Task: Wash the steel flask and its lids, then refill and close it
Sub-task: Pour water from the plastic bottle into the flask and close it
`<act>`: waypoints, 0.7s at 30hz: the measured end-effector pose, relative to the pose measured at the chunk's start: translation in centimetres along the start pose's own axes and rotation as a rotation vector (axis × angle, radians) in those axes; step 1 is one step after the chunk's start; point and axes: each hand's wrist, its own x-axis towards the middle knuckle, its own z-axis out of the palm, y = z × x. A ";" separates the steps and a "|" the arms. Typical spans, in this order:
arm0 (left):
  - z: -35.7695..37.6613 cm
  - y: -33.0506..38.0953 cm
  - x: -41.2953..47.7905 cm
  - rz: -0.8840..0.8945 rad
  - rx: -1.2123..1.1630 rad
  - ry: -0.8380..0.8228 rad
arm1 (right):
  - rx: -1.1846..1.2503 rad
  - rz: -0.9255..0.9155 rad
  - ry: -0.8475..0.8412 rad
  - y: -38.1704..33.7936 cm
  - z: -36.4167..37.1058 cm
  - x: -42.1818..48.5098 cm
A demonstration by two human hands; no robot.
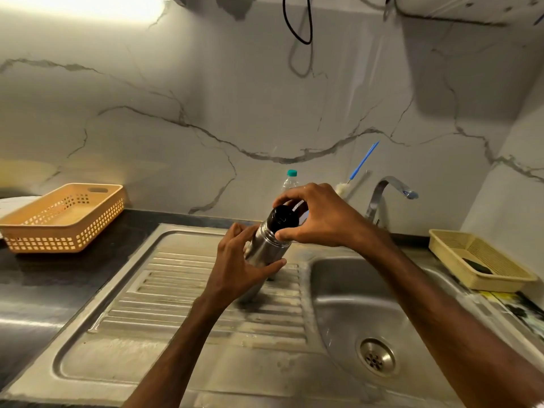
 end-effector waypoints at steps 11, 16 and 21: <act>-0.2 -0.1 0.0 0.000 -0.042 0.008 | -0.082 -0.105 -0.211 -0.6 -0.3 1.5; -0.4 -0.6 0.3 -0.001 -0.035 0.010 | -0.038 -0.137 -0.229 -0.4 -2.1 2.5; -0.2 -0.1 0.1 0.007 -0.047 -0.006 | -0.093 -0.097 -0.240 -0.4 -0.6 2.3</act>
